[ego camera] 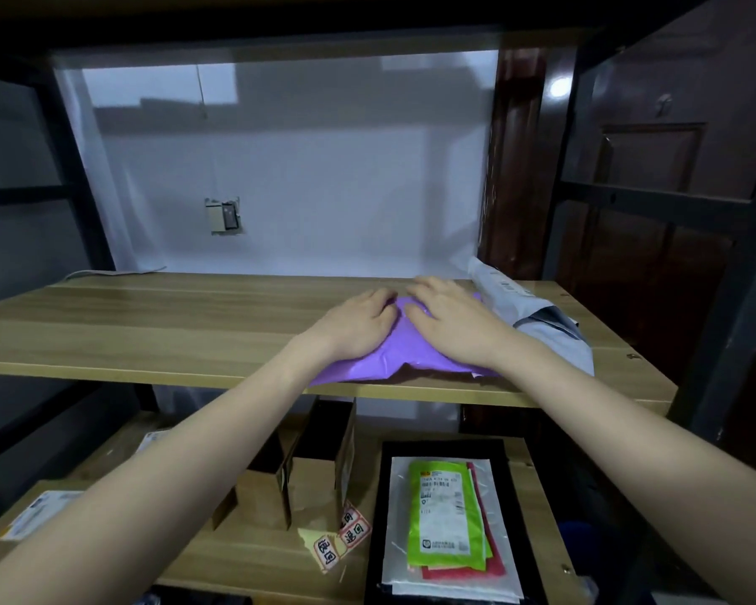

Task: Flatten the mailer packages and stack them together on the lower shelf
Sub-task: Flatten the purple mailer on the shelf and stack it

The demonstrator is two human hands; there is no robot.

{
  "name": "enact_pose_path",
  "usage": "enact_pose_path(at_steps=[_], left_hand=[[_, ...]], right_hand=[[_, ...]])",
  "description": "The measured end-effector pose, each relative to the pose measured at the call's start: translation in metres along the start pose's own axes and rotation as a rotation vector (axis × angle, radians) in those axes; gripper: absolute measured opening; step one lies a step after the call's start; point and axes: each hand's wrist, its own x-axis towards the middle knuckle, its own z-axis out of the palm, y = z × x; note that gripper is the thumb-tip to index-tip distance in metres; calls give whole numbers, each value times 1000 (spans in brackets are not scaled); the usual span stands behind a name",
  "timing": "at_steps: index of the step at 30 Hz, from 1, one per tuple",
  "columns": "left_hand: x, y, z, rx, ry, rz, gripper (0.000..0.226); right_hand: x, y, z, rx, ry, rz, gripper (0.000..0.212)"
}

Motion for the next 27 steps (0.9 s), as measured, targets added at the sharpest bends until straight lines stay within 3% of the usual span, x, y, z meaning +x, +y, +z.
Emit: enact_pose_path(at_steps=[4,9,27], left_hand=[[-3,-2,9,77,-93,-53,49],[-2,1,8,164,-169,-76,50],[-2,1,10,246,-190,-85,51]], right_hand=[[2,6,15,6,-161,39,51],[1,13,19,-1,-183,53,53],[-4,14,24,-54,-263,63,53]])
